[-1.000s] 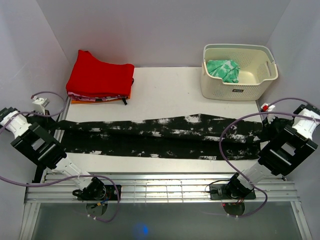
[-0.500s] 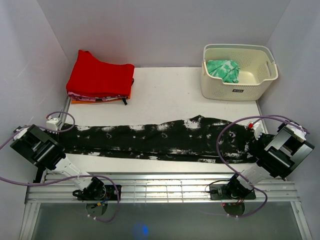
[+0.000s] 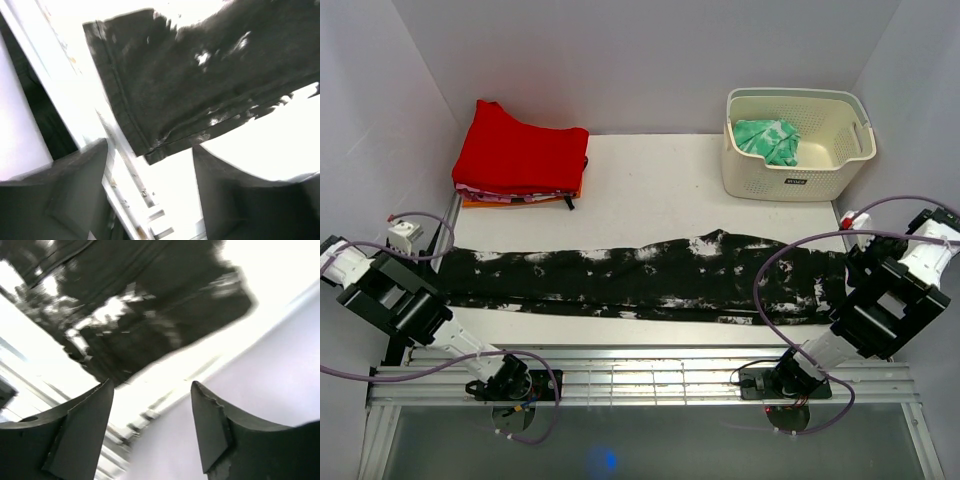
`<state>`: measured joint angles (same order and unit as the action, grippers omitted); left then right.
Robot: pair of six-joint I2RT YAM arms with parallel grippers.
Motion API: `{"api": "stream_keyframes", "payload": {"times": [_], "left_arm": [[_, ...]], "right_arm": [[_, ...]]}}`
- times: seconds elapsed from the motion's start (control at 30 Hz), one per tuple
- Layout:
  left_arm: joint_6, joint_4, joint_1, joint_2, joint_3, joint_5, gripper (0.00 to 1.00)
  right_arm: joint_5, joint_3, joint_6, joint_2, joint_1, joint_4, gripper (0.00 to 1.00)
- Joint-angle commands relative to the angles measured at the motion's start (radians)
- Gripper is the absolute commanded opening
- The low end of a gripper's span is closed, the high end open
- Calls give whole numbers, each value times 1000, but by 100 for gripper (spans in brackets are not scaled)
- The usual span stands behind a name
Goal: Fold and stack the trousers
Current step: Fold the trousers
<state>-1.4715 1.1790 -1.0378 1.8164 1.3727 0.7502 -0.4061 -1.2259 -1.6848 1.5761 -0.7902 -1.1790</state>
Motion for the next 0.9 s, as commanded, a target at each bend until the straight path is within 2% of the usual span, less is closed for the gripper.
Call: {"api": "stream_keyframes", "payload": {"times": [0.0, 0.1, 0.13, 0.17, 0.23, 0.27, 0.33, 0.37, 0.43, 0.47, 0.63, 0.67, 0.77, 0.87], "left_arm": [[-165, 203, -22, -110, 103, 138, 83], [-184, 223, 10, -173, 83, 161, 89], [-190, 223, 31, -195, 62, 153, 89], [-194, 222, 83, -219, 34, 144, 87], [-219, 222, 140, -294, -67, 140, 82], [-217, 219, 212, -314, -99, 141, 79], [-158, 196, 292, -360, -177, 159, 74], [-124, 182, 377, -371, -199, 166, 73], [-16, 139, 467, -391, -259, 173, 73], [22, 119, 548, -411, -277, 185, 73], [331, -85, 787, -471, -394, 196, 73], [362, -119, 861, -480, -437, 189, 73], [454, -237, 982, -505, -494, 137, 71], [491, -289, 1068, -511, -535, 118, 72]], "right_arm": [[-91, -116, 39, -86, 49, -133, 70], [-103, -63, 107, -163, 187, -131, 66], [-121, -22, 135, -180, 231, -128, 65], [-129, -3, 170, -194, 337, -113, 62], [-148, 50, 321, -226, 455, -67, 60], [-152, 68, 374, -234, 577, 3, 56], [-160, 98, 536, -245, 695, 76, 54], [-158, 121, 586, -243, 812, 111, 52], [-151, 141, 695, -231, 925, 192, 52], [-136, 153, 723, -226, 1009, 218, 52], [-76, 242, 810, -180, 1192, 361, 49], [-70, 252, 827, -173, 1209, 377, 48], [-68, 282, 840, -146, 1256, 401, 48], [-71, 304, 849, -126, 1283, 413, 48]]}}
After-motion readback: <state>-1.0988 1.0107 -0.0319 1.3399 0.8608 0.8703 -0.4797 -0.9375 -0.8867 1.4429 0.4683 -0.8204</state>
